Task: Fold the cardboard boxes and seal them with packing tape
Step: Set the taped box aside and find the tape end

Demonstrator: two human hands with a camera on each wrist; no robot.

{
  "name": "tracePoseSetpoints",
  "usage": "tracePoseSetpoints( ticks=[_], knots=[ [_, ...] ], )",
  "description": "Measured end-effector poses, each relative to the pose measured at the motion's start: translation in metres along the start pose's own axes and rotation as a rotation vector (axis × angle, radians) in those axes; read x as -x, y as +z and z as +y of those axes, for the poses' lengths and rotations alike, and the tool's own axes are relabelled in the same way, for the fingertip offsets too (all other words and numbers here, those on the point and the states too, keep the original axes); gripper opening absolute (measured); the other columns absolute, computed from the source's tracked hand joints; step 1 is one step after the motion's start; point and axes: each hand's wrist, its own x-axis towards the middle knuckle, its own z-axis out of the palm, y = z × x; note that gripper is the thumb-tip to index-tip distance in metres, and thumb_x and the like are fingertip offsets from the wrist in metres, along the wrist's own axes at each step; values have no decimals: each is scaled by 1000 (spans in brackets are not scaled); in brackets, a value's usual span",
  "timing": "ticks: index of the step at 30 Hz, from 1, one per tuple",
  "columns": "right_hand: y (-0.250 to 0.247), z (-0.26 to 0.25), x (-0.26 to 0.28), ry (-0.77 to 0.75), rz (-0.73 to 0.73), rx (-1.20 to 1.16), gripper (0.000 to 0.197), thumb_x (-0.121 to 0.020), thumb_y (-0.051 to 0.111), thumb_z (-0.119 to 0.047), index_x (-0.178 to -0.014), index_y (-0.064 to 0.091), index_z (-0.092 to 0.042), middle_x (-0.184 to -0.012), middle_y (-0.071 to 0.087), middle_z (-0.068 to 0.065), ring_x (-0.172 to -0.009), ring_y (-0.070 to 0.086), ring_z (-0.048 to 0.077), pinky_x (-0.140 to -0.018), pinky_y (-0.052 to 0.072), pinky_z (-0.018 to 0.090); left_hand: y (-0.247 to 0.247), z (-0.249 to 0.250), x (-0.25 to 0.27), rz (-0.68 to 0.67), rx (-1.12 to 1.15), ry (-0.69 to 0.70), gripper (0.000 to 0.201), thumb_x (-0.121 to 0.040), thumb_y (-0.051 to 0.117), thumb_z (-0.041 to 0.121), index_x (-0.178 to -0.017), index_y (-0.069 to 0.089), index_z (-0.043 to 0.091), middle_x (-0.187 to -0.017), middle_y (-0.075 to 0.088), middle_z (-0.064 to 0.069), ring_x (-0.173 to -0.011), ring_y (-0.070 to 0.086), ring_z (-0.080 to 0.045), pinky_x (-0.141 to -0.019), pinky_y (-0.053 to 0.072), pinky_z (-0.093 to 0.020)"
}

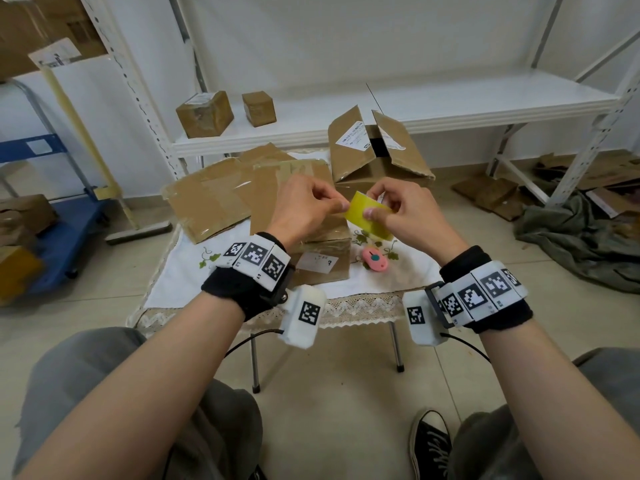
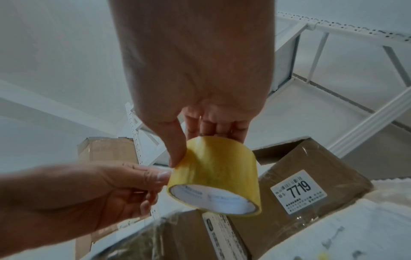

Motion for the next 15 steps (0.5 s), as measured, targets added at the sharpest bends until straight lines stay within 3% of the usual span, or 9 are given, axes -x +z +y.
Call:
tracePoseSetpoints(
  ticks=[2, 6, 10, 12, 15],
  knots=[
    [3, 4, 0, 29, 4, 24, 11, -90, 73, -26, -84, 64, -24, -67, 52, -7, -70, 45, 10, -56, 30, 20, 0, -2, 2, -4, 18, -4, 4, -82, 81, 14, -82, 81, 11, -67, 69, 10, -54, 56, 11, -53, 39, -5],
    [12, 12, 2, 69, 46, -24, 45, -93, 68, -40, -60, 48, -17, -59, 44, -4, -60, 39, 9, -56, 26, 27, 1, -9, 10, -7, 103, -77, 4, -85, 78, 13, -82, 80, 11, -77, 76, 2, -64, 66, 3, -59, 51, -15],
    [7, 15, 6, 76, -3, -258, 65, -94, 62, -54, -71, 47, 5, -66, 36, 8, -61, 35, 15, -62, 28, 33, -7, -12, 10, -9, 230, -168, 7, -86, 77, 12, -79, 78, 13, -80, 78, 1, -75, 73, -11, -60, 55, -23],
    [3, 15, 9, 82, -52, -352, 56, -95, 62, -47, -79, 53, 7, -72, 40, 11, -65, 39, 16, -63, 33, 31, -13, -12, 8, 7, 270, -189, 7, -85, 77, 10, -78, 78, 13, -80, 77, 1, -74, 71, -10, -60, 53, -21],
    [0, 13, 10, 90, -72, -448, 30, -98, 61, -24, -76, 52, -5, -78, 39, 11, -73, 39, 18, -68, 30, 31, -22, -14, 5, 9, 344, -230, 2, -83, 78, 6, -82, 78, 6, -86, 78, -8, -88, 74, -23, -77, 60, -31]
  ],
)
